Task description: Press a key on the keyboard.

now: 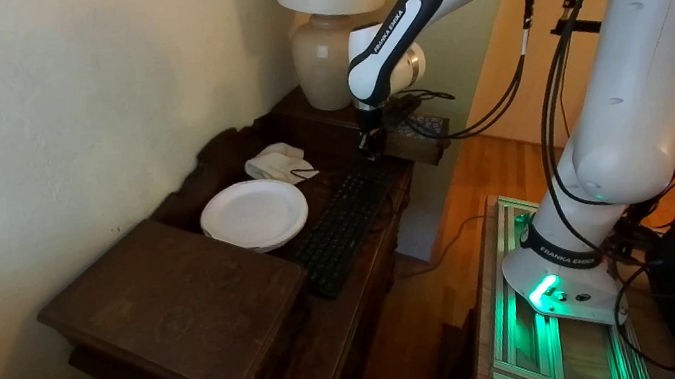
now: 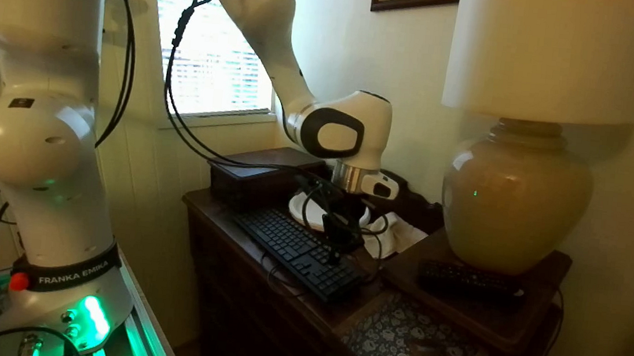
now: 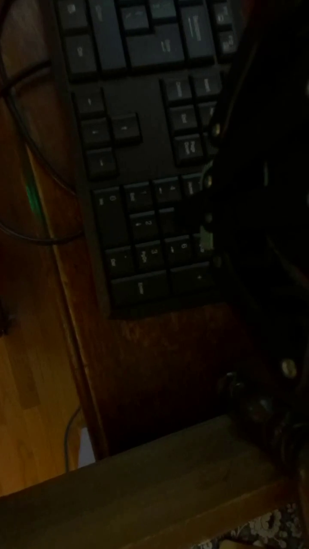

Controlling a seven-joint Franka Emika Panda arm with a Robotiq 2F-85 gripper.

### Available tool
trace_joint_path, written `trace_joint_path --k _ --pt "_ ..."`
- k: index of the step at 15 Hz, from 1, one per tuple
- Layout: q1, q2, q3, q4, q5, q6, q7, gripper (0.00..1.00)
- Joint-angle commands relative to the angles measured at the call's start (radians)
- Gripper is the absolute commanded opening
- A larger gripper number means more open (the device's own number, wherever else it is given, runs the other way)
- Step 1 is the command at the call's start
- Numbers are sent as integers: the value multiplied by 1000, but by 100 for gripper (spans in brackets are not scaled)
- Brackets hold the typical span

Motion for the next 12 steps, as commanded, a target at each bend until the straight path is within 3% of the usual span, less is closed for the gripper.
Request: trace_joint_path --k 1,12 --pt "-25 40 31 32 30 12 -11 0" --pt "-43 96 64 69 71 12 -14 0"
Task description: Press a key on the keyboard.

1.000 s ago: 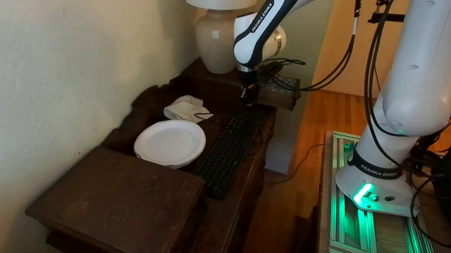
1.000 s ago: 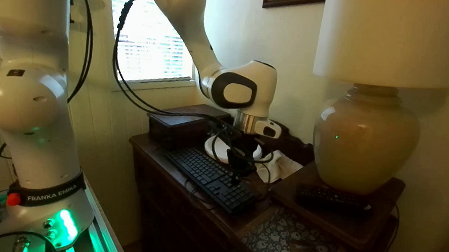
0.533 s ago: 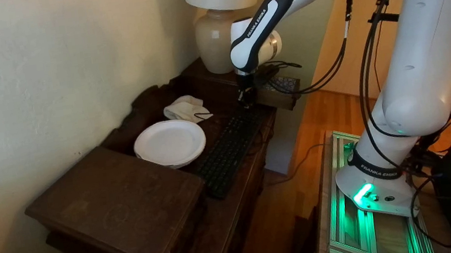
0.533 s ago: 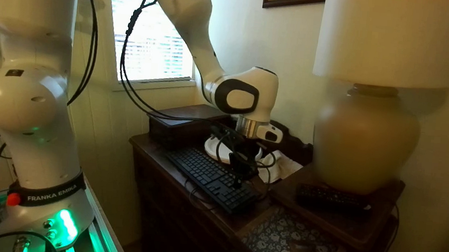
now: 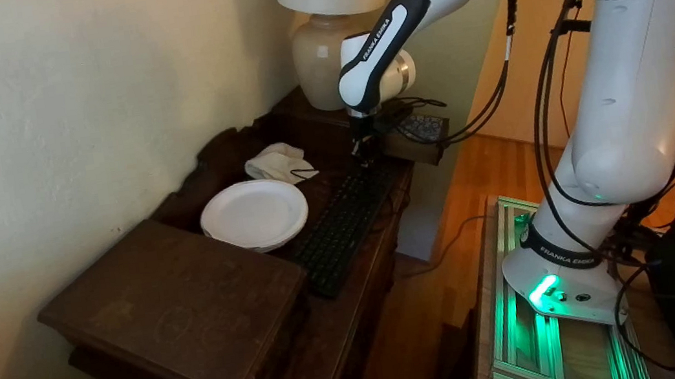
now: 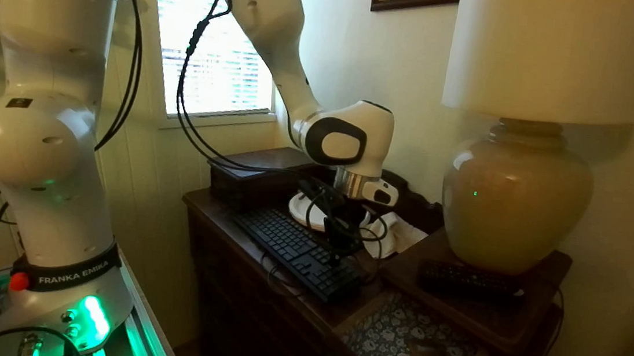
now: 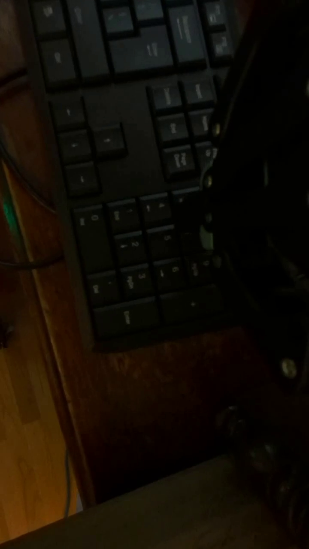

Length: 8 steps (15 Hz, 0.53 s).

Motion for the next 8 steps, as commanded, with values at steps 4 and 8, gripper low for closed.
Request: trace_joint_path --k 4,8 --pt "-30 42 16 30 24 1 -7 0" --pt "-40 72 23 42 35 -7 -20 0"
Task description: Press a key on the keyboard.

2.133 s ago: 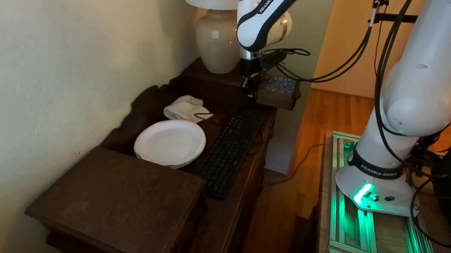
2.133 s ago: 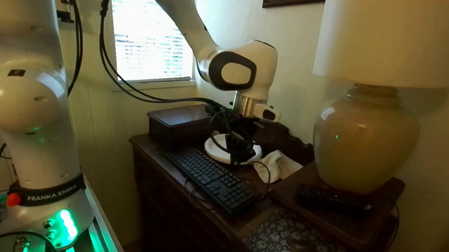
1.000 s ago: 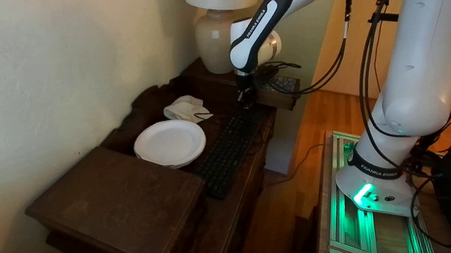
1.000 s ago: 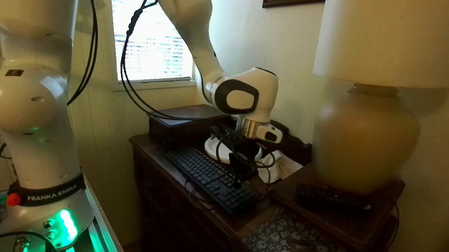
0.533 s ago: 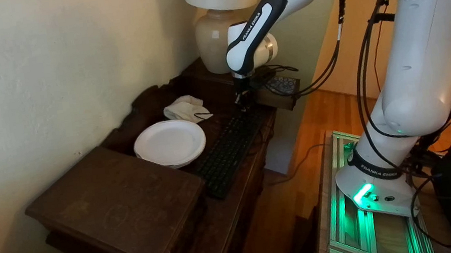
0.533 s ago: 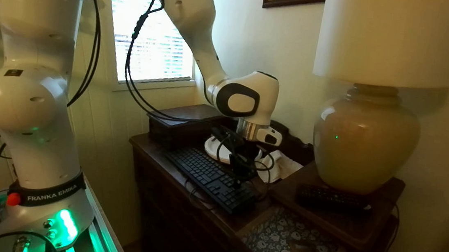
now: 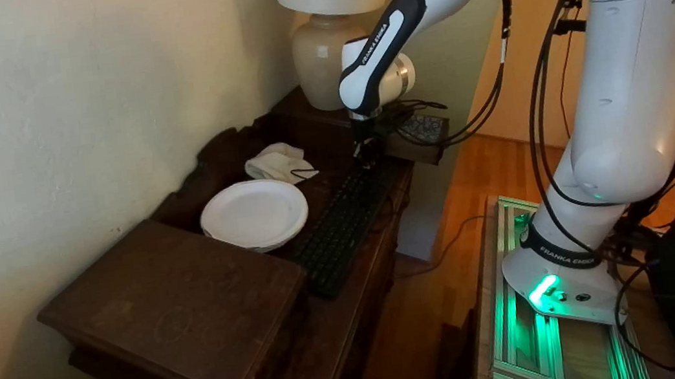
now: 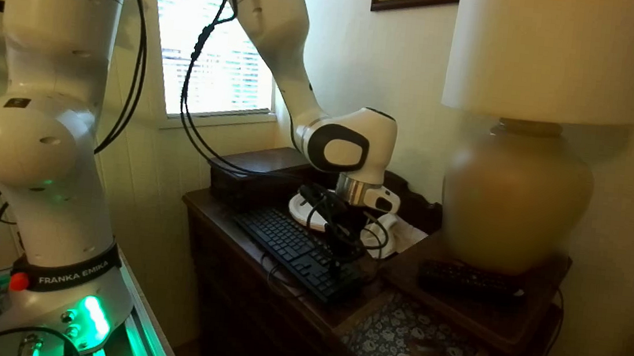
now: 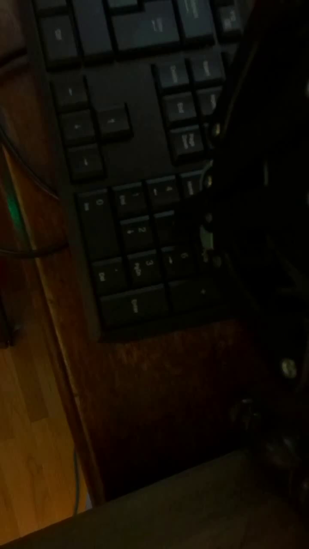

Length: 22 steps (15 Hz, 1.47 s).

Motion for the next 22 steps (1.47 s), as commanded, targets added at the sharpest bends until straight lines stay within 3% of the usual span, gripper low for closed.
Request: trace_joint_path --k 1,4,11,15,16,18,22 --pt "-25 48 21 31 30 -4 -17 0" --pt "-30 45 26 33 29 -3 -23 0" --pt "-12 -112 30 -44 16 -25 -17 0" --pt "-6 -211 29 -76 23 -93 -31 3" --pt "-3 -245 30 -87 26 -122 -45 28" --pt "10 -318 25 -122 -5 -141 -34 31" --pt "40 -471 34 -202 -94 -127 2 58"
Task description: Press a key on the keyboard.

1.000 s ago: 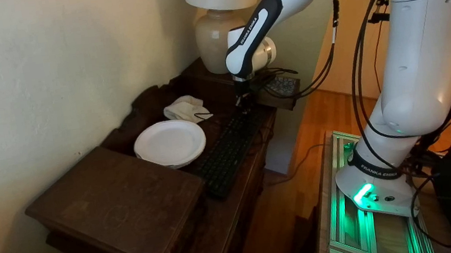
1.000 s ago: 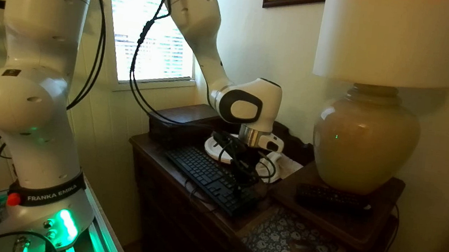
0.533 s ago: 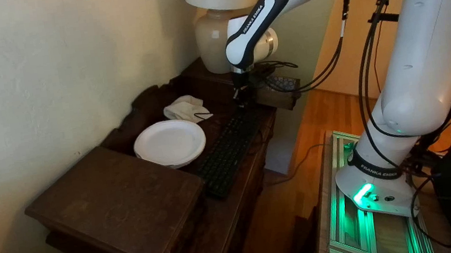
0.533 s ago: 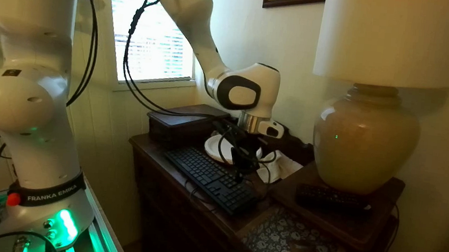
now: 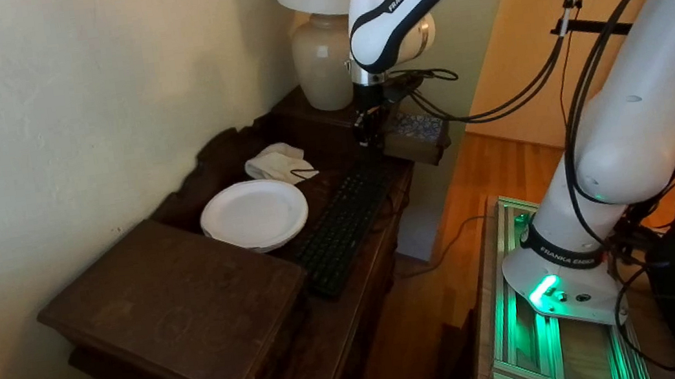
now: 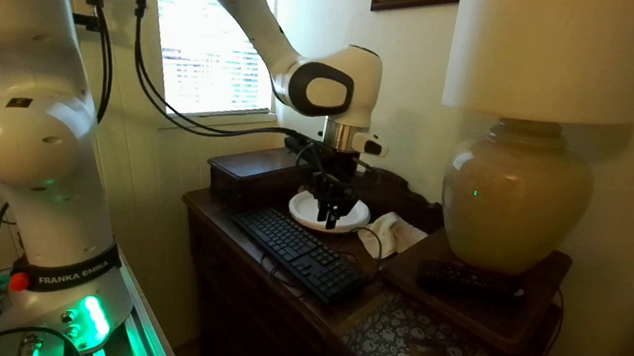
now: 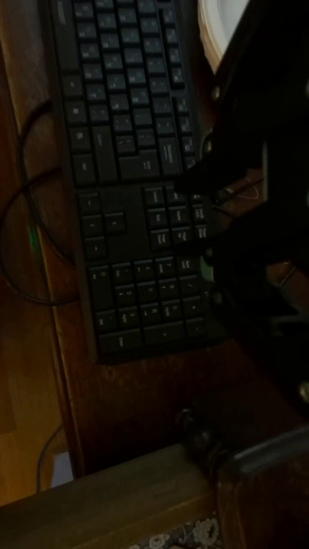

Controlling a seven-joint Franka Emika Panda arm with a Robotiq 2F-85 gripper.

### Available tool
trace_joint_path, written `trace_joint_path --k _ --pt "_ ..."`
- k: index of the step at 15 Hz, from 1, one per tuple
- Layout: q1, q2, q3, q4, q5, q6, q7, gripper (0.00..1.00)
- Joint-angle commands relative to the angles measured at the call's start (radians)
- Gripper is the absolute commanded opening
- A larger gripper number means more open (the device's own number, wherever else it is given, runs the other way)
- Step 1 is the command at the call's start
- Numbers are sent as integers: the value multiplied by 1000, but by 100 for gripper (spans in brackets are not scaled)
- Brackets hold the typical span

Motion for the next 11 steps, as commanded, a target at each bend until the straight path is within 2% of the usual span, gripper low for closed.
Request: trace_joint_path --k 1,6,7,8,9,11 --pt "27 -182 13 -109 -82 0 28 66" --pt "50 -325 66 -141 -179 -42 74 98" --pt "57 -352 72 -145 -195 -57 49 100" --pt "59 -270 51 -107 -153 -27 48 89" --pt "64 -293 58 -110 -165 -40 48 96" --pt "67 -320 63 -117 -171 -51 48 100"
